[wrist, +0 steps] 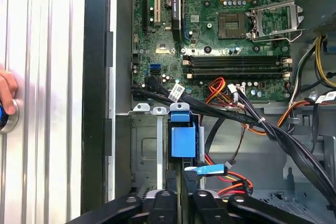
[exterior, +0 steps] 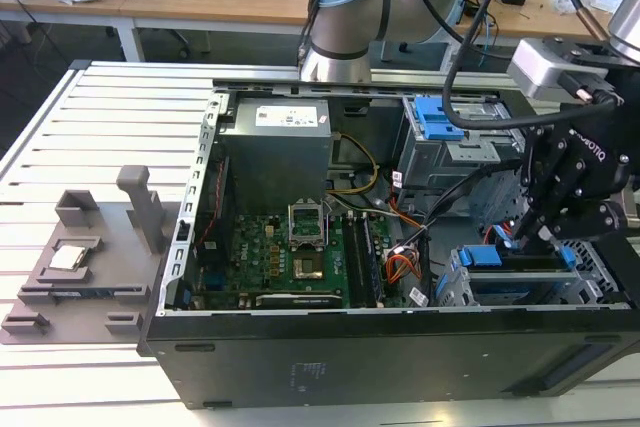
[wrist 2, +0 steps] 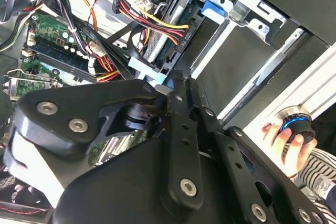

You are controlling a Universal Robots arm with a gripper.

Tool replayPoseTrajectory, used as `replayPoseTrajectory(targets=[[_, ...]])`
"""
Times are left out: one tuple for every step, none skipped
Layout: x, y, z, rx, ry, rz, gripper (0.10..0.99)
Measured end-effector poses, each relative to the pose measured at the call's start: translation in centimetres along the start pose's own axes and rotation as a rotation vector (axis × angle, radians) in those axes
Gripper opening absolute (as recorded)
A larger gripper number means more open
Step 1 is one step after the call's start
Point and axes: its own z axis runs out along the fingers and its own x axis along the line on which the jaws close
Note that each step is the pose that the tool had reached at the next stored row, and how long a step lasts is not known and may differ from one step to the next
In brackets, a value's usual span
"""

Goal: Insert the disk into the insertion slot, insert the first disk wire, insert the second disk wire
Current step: 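Insert the second disk wire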

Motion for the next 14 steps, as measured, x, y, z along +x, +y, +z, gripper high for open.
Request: replayPoseTrajectory(targets=[[0.0,0.0,0.0,0.0,-0.0001,0.0,0.247],[0.0,0.0,0.0,0.0,-0.0001,0.0,0.306],[0.0,0.0,0.0,0.0,0.0,0.0,0.365],[0.0,0.0,-0.01,0.0,0.0,0.0,0.431],[-0.01,0.05,-0.02,0.0,0.0018,0.0,0.431],[-0.44,0.18,0.06,0.0,0.0072,0.001,0.431],[-0.85,0.34,0.15,0.0,0.0121,0.0,0.431],[-1.1,0.48,0.25,0.0,0.0146,0.001,0.431],[-1.39,0.77,0.53,0.0,0.0188,0.001,0.431],[-1.46,0.95,0.83,0.0,0.0212,0.001,0.431],[-1.48,1.01,0.95,0.0,0.0232,0.001,0.431],[-1.5,1.04,1.1,0.0,0.0262,0.0,0.431],[-1.51,1.04,1.24,0.001,0.029,0.0,0.431],[-1.53,1.04,1.35,0.001,0.0314,0.0,0.431]])
